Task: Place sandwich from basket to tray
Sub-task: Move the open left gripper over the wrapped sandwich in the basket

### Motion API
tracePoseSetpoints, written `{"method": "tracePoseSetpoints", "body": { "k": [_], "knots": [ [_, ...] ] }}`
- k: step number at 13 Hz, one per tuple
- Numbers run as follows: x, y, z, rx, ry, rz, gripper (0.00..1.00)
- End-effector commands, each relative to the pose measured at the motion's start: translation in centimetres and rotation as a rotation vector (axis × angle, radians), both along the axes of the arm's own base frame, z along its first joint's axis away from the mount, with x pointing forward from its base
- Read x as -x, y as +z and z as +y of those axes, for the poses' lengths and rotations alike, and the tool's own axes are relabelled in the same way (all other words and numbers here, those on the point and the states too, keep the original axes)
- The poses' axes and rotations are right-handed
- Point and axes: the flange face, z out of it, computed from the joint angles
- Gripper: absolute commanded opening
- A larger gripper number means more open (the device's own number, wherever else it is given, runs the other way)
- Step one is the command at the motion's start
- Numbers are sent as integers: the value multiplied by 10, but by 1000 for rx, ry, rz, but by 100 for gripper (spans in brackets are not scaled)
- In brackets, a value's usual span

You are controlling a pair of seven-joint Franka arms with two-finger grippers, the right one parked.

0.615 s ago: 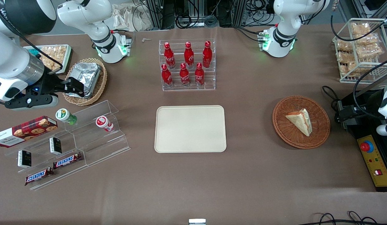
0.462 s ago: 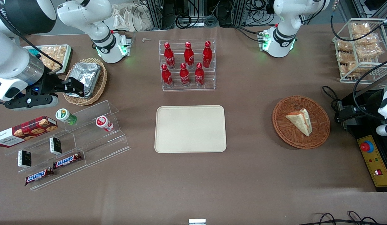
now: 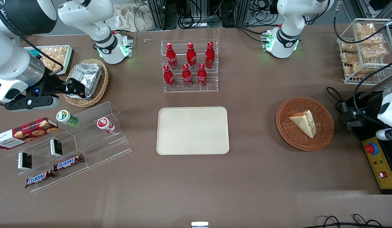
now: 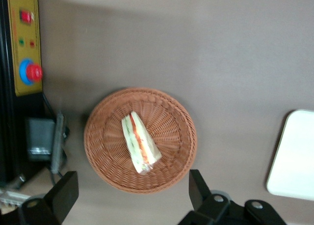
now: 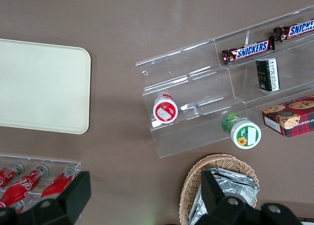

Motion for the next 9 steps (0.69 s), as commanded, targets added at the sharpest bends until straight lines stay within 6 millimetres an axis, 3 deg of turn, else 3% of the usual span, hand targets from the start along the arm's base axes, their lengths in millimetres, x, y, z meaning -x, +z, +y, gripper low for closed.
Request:
{"method": "tracePoseSetpoints", "body": {
  "k": [1,4,9],
  "knots": [
    [4,-30,-9,-36,170,-23,100],
    [16,-80,-4,-51,294,-67,100],
    [34,-139,4,-55,436,-42,100]
  ]
}}
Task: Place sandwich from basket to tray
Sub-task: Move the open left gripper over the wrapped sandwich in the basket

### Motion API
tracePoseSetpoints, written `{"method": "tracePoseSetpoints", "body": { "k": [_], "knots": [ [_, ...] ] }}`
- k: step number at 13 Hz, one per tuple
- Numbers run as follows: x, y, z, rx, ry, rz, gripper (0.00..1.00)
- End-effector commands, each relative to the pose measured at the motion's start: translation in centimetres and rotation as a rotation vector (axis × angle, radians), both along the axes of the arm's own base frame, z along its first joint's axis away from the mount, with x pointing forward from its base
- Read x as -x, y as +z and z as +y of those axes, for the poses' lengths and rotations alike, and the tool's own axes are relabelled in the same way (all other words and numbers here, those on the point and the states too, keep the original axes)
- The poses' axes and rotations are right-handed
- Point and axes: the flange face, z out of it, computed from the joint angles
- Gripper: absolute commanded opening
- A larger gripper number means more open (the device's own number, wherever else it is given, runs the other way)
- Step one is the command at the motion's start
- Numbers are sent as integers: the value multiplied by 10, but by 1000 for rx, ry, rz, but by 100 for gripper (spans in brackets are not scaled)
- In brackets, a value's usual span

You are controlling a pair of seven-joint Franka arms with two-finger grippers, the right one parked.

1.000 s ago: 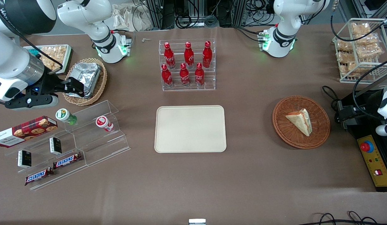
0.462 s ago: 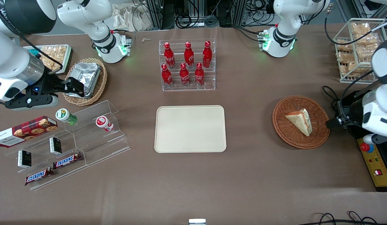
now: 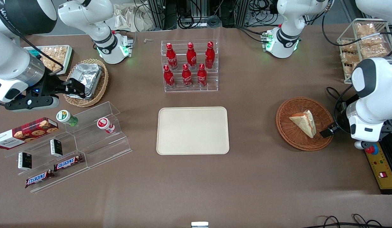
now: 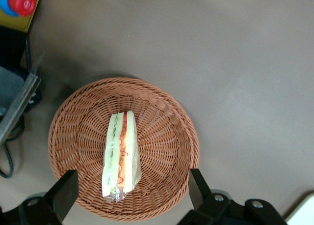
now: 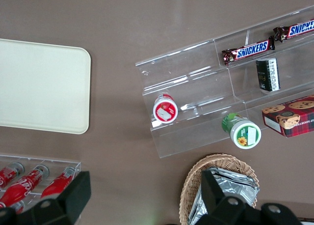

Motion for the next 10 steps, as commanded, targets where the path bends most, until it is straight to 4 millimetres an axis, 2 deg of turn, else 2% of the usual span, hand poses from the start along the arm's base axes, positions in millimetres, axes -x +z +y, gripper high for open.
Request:
{"method": "tracePoseSetpoints", "body": {
  "k": [1,6,8,10],
  "knots": [
    [24,-20,-1,-12,80,-28,100],
    [43,-58,-3,-2,115,-55,100],
    [59,-79,-4,1,125,-72,100],
    [65,-87,-5,1,125,-69,100]
  ]
}}
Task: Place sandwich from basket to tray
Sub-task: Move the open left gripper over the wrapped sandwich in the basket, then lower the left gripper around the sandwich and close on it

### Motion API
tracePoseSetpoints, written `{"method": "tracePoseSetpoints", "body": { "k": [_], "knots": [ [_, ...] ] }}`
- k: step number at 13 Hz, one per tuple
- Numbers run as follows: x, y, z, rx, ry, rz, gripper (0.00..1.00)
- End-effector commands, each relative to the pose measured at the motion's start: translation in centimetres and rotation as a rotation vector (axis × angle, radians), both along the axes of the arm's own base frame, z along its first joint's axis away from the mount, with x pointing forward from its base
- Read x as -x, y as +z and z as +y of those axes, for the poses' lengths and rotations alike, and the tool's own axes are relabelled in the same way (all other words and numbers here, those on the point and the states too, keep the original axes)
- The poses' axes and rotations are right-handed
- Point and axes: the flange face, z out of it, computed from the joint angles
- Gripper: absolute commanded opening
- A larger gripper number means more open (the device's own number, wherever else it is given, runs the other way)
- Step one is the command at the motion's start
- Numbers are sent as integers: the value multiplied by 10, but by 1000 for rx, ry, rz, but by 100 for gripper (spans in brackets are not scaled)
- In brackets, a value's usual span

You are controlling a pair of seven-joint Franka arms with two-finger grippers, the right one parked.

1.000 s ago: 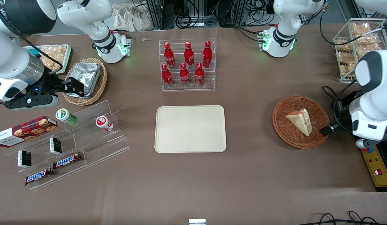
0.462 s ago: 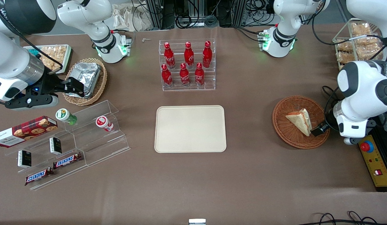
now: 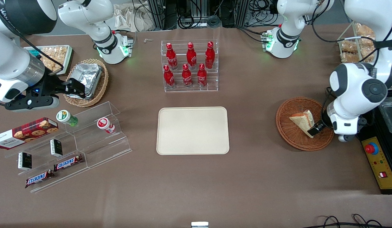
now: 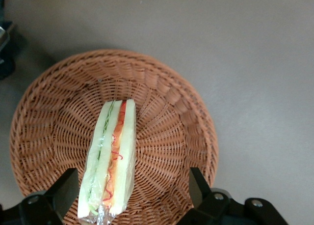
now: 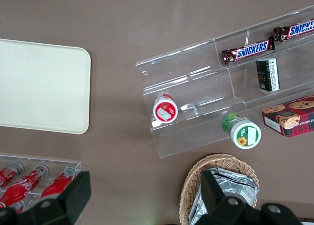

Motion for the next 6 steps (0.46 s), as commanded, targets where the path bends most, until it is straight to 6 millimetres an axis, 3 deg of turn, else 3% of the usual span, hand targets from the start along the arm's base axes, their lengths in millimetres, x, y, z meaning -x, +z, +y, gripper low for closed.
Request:
{"method": "tracePoseSetpoints", "body": {
  "k": [1,6],
  "knots": [
    [19,-1,0,-4,25,-15,100],
    [36,-26,4,-1,25,-44,100]
  ]
}}
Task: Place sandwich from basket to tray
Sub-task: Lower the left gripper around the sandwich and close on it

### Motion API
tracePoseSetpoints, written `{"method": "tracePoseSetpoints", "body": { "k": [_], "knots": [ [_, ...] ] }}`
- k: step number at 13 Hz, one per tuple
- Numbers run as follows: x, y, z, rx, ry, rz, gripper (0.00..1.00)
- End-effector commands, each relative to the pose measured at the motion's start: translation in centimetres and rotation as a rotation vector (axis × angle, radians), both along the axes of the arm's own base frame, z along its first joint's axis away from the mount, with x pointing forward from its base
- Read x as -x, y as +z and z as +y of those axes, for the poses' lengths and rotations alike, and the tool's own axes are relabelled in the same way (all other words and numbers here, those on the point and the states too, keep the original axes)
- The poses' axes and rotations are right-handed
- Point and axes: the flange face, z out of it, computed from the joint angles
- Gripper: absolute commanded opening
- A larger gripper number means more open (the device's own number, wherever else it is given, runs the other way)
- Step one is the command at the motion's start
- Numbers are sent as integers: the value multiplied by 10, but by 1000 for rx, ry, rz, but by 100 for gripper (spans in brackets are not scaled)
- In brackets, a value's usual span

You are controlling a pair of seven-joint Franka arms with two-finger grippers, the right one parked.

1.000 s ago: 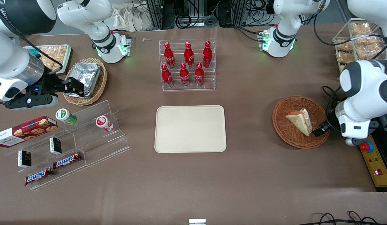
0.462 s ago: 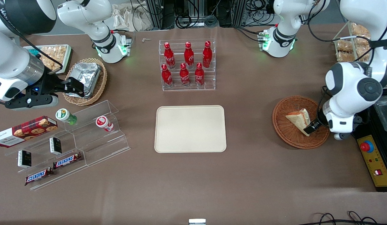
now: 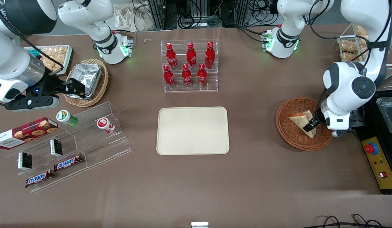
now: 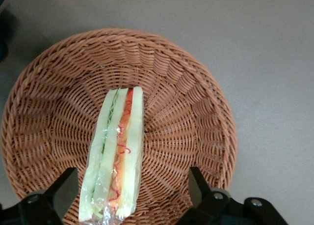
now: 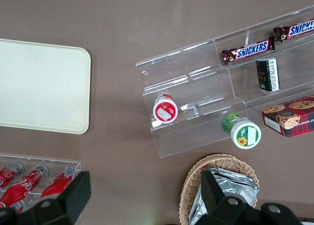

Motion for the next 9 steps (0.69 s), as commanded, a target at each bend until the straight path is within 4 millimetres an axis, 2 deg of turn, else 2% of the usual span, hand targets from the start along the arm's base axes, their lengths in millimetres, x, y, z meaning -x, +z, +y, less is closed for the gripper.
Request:
{"method": "tracePoseSetpoints", "body": {
  "k": [1,4,9],
  "knots": [
    [18,-9,3,-2,22,-42,100],
    [26,-22,9,0,25,-54,100],
    [38,-50,8,6,21,-85,100]
  ]
}}
